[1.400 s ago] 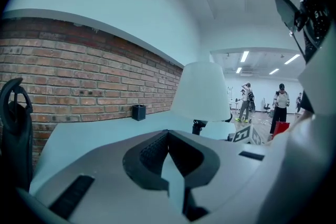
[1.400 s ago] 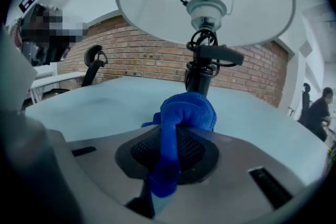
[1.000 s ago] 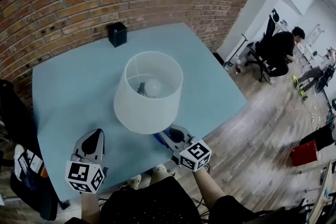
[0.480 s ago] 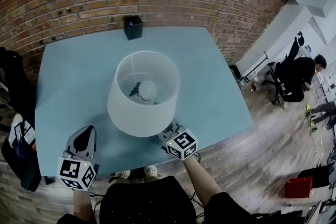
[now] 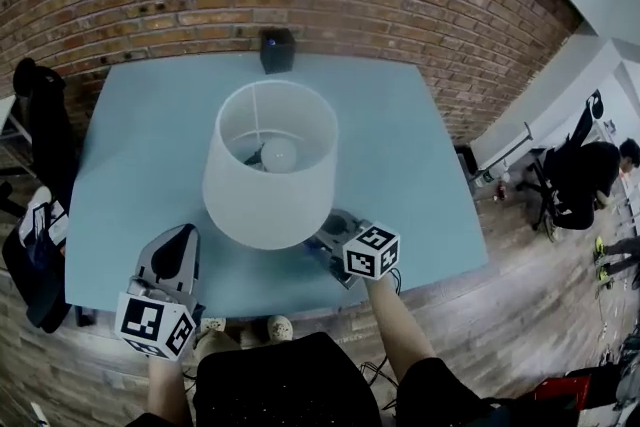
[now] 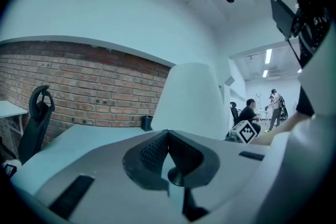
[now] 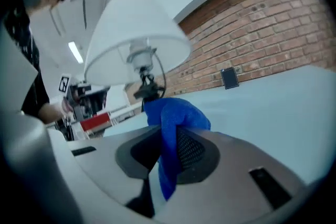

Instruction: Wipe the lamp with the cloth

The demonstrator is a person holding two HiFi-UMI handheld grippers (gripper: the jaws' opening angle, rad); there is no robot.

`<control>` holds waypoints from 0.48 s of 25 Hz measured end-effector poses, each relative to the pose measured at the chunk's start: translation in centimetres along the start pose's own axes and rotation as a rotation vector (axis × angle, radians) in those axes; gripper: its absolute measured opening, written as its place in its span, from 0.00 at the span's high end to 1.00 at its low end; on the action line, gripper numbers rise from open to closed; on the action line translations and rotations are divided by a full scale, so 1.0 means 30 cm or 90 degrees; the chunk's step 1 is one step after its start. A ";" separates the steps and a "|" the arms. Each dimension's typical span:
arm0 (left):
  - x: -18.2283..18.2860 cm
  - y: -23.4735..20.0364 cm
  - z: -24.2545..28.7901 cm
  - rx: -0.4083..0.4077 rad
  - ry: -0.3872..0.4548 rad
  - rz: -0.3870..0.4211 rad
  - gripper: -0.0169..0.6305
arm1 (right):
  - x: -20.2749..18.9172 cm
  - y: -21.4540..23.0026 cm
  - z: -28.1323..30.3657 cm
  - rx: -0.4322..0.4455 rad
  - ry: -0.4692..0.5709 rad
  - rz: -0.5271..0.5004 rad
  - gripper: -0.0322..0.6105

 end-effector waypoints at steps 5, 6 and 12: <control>0.057 0.095 0.030 -0.017 -0.003 0.057 0.96 | 0.210 0.073 -0.001 0.175 0.065 0.129 0.85; 0.052 0.107 0.036 -0.018 -0.012 0.068 0.96 | 0.233 0.074 0.020 0.208 0.057 0.138 0.85; 0.011 0.149 0.056 -0.013 -0.046 0.063 0.96 | 0.302 0.063 0.131 0.353 0.067 0.213 0.85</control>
Point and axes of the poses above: the fingertips, and each gripper's own axes: z forward along the fingers, y to its right, x out of its top, the point moved 2 cm from there along -z, backward along the fingers, and after that the axes turned 5 degrees about z, right-handed, at the moved point
